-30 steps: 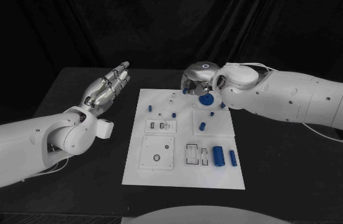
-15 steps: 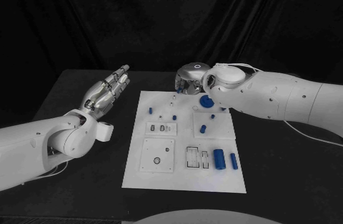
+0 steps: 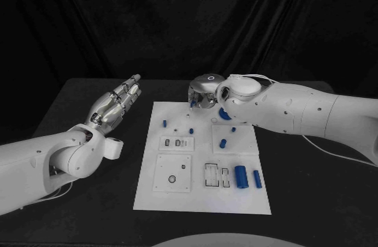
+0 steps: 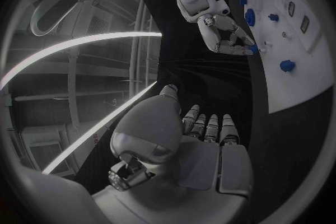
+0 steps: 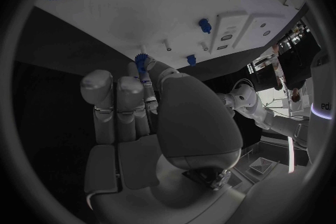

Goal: Assemble the parts on the task board

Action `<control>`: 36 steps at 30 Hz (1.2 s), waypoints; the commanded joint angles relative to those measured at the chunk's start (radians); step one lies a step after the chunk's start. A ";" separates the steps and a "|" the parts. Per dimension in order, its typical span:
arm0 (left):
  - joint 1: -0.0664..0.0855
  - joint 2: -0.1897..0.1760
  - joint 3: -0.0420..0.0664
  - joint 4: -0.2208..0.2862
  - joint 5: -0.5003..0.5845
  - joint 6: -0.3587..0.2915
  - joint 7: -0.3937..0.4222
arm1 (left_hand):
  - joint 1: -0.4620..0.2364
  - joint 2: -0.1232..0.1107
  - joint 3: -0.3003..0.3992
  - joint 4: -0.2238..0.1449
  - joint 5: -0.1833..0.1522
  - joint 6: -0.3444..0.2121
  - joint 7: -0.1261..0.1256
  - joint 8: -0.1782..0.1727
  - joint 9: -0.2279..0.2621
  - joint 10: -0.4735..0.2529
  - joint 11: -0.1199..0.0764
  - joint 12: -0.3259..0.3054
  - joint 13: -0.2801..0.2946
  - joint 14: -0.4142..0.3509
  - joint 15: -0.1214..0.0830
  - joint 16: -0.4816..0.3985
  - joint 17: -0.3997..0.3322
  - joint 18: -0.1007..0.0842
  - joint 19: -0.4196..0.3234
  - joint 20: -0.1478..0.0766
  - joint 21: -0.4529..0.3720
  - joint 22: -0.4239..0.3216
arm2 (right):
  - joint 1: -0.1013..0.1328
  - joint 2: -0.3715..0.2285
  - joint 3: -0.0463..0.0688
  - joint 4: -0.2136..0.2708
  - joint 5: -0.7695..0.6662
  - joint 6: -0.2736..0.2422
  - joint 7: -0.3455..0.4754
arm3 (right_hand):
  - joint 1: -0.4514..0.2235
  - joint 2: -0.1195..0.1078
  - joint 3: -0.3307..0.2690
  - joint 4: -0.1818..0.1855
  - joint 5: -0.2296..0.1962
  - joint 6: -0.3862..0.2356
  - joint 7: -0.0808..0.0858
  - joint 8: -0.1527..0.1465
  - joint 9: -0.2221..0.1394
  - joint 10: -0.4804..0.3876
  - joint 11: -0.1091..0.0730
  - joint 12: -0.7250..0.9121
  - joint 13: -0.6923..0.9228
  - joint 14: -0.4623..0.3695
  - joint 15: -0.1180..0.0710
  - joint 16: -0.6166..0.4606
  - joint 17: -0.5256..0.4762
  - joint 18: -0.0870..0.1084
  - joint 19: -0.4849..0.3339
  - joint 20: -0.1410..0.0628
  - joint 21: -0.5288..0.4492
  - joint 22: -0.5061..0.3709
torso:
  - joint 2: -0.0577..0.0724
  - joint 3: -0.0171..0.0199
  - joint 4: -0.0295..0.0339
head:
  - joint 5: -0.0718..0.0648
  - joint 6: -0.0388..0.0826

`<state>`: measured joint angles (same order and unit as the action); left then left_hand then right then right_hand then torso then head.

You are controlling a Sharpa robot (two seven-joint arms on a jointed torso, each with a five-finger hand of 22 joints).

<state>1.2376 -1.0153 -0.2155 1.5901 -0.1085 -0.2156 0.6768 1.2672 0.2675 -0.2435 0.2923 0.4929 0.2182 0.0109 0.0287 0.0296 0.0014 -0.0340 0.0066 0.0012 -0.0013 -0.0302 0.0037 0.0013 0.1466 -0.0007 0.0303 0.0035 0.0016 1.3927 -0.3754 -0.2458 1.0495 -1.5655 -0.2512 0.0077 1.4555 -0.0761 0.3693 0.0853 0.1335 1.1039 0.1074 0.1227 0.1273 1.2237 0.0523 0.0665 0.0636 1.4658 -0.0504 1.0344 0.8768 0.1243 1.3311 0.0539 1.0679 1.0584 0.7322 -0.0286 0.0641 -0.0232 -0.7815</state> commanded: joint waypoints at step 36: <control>0.003 0.010 0.001 -0.002 -0.001 0.024 0.118 | 0.028 0.003 0.015 -0.004 0.018 0.033 0.012 0.009 0.004 -0.001 0.018 -0.007 -0.001 0.001 -0.003 -0.004 -0.001 0.002 0.001 0.015 -0.004 -0.002 | -0.028 0.044 0.001 -0.060 0.000 0.021 0.009 | -0.022 -0.009 0.000 0.019 -0.008 -0.028 -0.001 -0.027 -0.003 -0.039 0.008 -0.007 -0.002 -0.014 0.008 -0.004 -0.010 -0.002 -0.018 0.012 -0.006 0.001 | -0.001 -0.0018 -0.0020 | 0.000 0.001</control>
<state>1.2376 -1.0084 -0.2154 1.5880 -0.1085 -0.2068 0.6768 1.2871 0.2717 -0.2352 0.2896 0.5046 0.2438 0.0216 0.0324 0.0323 -0.0017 -0.0241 0.0066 0.0013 -0.0014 -0.0302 0.0037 0.0009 0.1465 -0.0007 0.0375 0.0036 0.0017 1.3675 -0.3318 -0.2449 0.9897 -1.5616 -0.2448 0.0151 1.4451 -0.0868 0.3679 0.0986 0.1286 1.0838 0.1052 0.1013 0.1259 1.1929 0.0611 0.0629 0.0629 1.4588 -0.0435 1.0342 0.8673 0.1245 1.3204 0.0645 1.0679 1.0574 0.7307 -0.0305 0.0626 -0.0230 -0.7795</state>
